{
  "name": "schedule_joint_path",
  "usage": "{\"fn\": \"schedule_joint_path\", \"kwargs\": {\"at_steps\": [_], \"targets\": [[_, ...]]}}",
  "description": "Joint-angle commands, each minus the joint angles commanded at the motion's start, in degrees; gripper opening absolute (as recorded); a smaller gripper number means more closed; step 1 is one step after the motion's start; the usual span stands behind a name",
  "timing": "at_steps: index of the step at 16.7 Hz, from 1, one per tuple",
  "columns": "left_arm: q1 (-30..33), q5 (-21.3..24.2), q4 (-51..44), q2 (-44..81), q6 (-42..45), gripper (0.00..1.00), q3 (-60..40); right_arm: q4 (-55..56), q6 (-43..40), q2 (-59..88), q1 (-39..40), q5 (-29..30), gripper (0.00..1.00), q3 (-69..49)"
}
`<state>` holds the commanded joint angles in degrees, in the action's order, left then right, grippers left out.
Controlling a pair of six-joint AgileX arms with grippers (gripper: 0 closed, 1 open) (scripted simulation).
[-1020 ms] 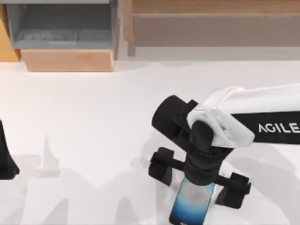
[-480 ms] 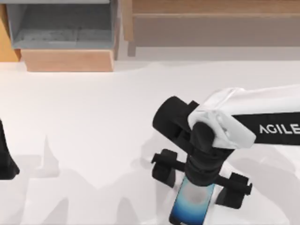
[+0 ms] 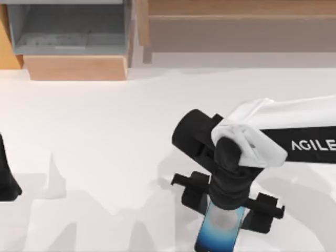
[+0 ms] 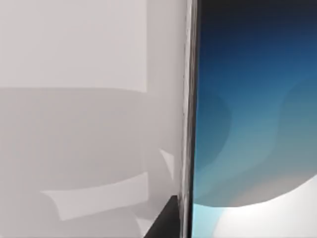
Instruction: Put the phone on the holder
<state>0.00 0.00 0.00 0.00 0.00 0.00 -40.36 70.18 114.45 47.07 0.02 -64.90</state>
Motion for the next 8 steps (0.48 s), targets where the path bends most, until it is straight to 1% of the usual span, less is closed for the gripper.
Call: {"fn": "schedule_joint_path", "kwargs": {"at_steps": [1, 2, 8], "targets": [[0.00, 0.00, 0.00, 0.00, 0.00, 1.00, 0.00, 0.00, 0.00, 0.00, 0.00, 0.00, 0.02, 0.00], [0.00, 0.00, 0.00, 0.00, 0.00, 1.00, 0.00, 0.00, 0.00, 0.00, 0.00, 0.00, 0.00, 0.00], [0.00, 0.00, 0.00, 0.00, 0.00, 1.00, 0.00, 0.00, 0.00, 0.00, 0.00, 0.00, 0.00, 0.00]]}}
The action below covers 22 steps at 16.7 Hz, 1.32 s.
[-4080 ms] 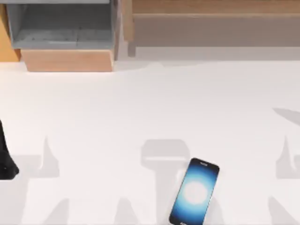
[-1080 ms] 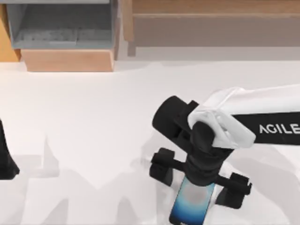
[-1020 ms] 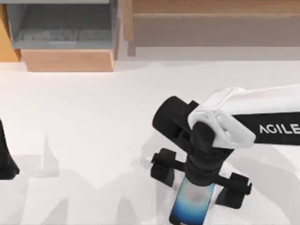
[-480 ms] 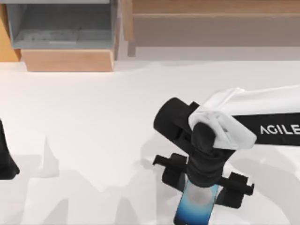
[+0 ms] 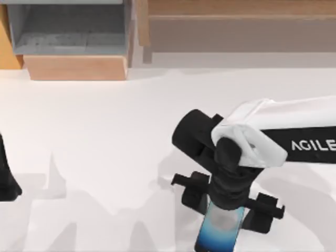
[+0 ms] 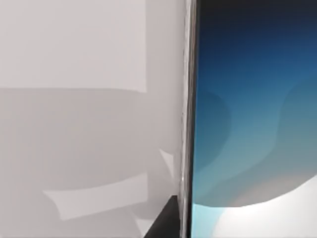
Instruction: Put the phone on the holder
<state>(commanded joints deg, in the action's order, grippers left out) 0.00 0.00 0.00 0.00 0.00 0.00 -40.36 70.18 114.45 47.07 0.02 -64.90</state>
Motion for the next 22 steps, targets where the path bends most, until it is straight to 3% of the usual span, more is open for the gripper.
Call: {"fn": "schedule_joint_path", "kwargs": {"at_steps": [8, 15, 22], "targets": [[0.00, 0.00, 0.00, 0.00, 0.00, 1.00, 0.00, -7.90, -1.15, -5.14, -0.15, 0.85, 0.00, -2.79], [0.00, 0.00, 0.00, 0.00, 0.00, 1.00, 0.00, -6.94, -2.48, -6.58, -1.31, 0.87, 0.00, -4.03], [0.00, 0.00, 0.00, 0.00, 0.00, 1.00, 0.00, 4.75, -20.71, -21.20, -16.98, 0.86, 0.00, -4.80]]}}
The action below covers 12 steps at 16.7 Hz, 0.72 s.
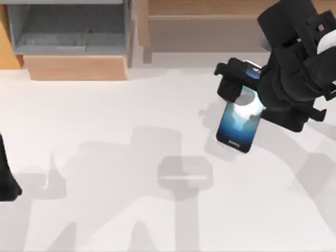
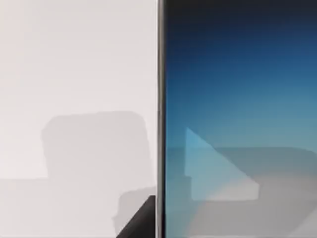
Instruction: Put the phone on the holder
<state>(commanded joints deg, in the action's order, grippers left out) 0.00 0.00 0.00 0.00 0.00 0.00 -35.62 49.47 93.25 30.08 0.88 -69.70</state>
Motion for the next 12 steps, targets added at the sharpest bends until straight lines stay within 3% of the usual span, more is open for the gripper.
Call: {"fn": "schedule_joint_path", "kwargs": {"at_steps": [12], "targets": [[0.00, 0.00, 0.00, 0.00, 0.00, 1.00, 0.00, 19.25, -25.41, -18.05, -25.73, 0.64, 0.00, 7.39]]}}
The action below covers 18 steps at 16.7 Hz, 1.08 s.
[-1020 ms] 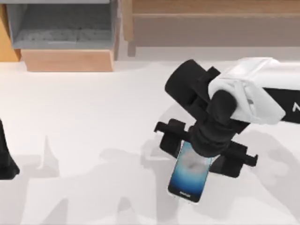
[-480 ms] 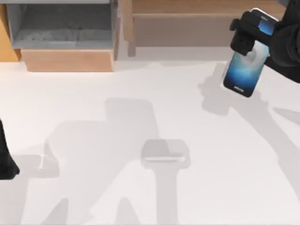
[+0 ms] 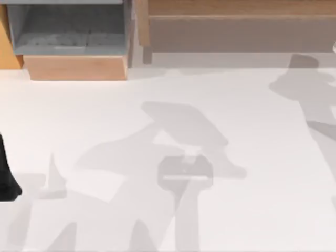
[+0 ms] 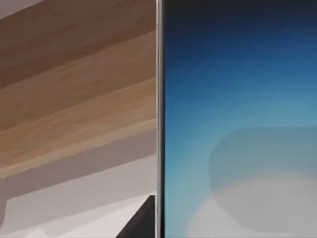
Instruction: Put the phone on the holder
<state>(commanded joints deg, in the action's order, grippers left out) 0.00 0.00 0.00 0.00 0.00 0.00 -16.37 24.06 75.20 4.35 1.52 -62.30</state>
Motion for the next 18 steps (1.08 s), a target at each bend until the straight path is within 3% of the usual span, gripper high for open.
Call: {"fn": "schedule_joint_path", "kwargs": {"at_steps": [12, 18], "targets": [[0.00, 0.00, 0.00, 0.00, 0.00, 1.00, 0.00, 14.02, -18.31, -9.13, -15.75, -0.56, 0.00, 16.76], [0.00, 0.00, 0.00, 0.00, 0.00, 1.00, 0.00, 16.40, -23.50, -12.92, -18.62, -1.43, 0.00, 26.12]]}}
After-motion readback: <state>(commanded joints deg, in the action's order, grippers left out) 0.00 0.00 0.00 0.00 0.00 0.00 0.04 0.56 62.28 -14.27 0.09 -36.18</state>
